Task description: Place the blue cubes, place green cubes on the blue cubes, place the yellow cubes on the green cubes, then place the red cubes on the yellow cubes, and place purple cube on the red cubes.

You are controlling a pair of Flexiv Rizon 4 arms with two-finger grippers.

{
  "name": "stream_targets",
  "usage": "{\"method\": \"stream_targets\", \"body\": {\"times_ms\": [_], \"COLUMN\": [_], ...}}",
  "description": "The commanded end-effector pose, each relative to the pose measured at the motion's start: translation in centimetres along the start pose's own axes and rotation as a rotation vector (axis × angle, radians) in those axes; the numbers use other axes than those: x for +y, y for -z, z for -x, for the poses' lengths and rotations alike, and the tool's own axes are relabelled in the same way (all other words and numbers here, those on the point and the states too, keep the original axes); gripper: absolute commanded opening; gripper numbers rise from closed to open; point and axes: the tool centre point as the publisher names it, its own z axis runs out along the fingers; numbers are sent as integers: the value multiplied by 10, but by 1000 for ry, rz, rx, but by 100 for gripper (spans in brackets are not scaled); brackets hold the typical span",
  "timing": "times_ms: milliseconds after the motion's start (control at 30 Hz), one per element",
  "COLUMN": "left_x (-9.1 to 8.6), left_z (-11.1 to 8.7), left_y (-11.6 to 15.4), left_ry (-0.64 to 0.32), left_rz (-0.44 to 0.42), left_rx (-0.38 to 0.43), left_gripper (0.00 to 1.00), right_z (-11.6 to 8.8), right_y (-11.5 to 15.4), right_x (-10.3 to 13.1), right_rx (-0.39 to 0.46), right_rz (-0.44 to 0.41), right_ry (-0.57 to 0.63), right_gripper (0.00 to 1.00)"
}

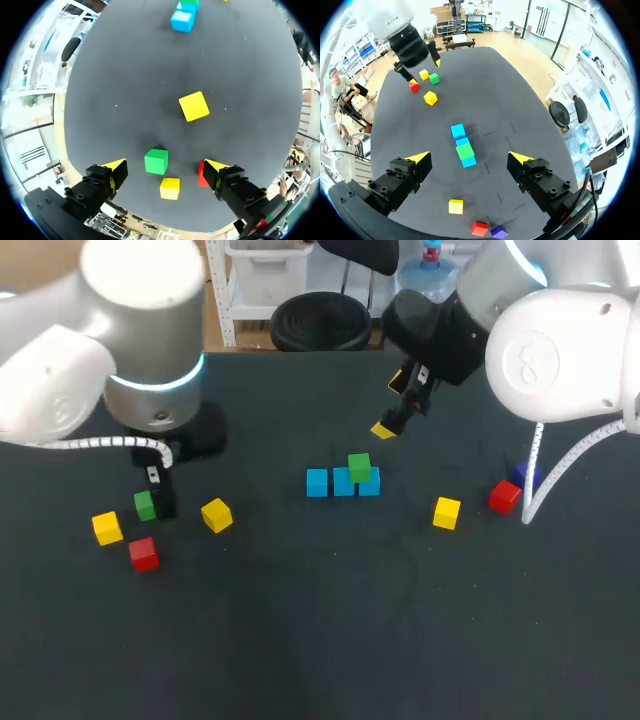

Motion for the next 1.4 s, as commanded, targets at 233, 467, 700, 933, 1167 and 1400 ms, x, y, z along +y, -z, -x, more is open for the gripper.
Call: {"method": "stream_targets", "body": {"times_ms": [233, 467, 700, 933, 1167, 1400], "left_x": [7, 15, 19, 7, 0, 0], "left_z": [5, 9, 13, 14, -10, -22], "left_y": [-12, -10, 1, 58, 146, 136], "left_ry": [-8, 74, 175, 301, 320, 355], "left_rz": [-59, -78, -71, -137, -87, -62], "left_rx": [106, 51, -56, -326, -585, -559], "left_gripper": [100, 100, 100, 100, 100, 100], "right_z": [-1, -1, -1, -1, -1, -1], "right_y": [1, 1, 1, 1, 1, 1], "right_x": [2, 2, 2, 2, 2, 2], "right_rx": [-1, -1, -1, -1, -1, -1], "right_rz": [-5, -5, -5, -5, -5, -5], "right_ry": [-1, -1, -1, -1, -1, -1], "right_gripper": [100, 100, 100, 100, 100, 100]}}
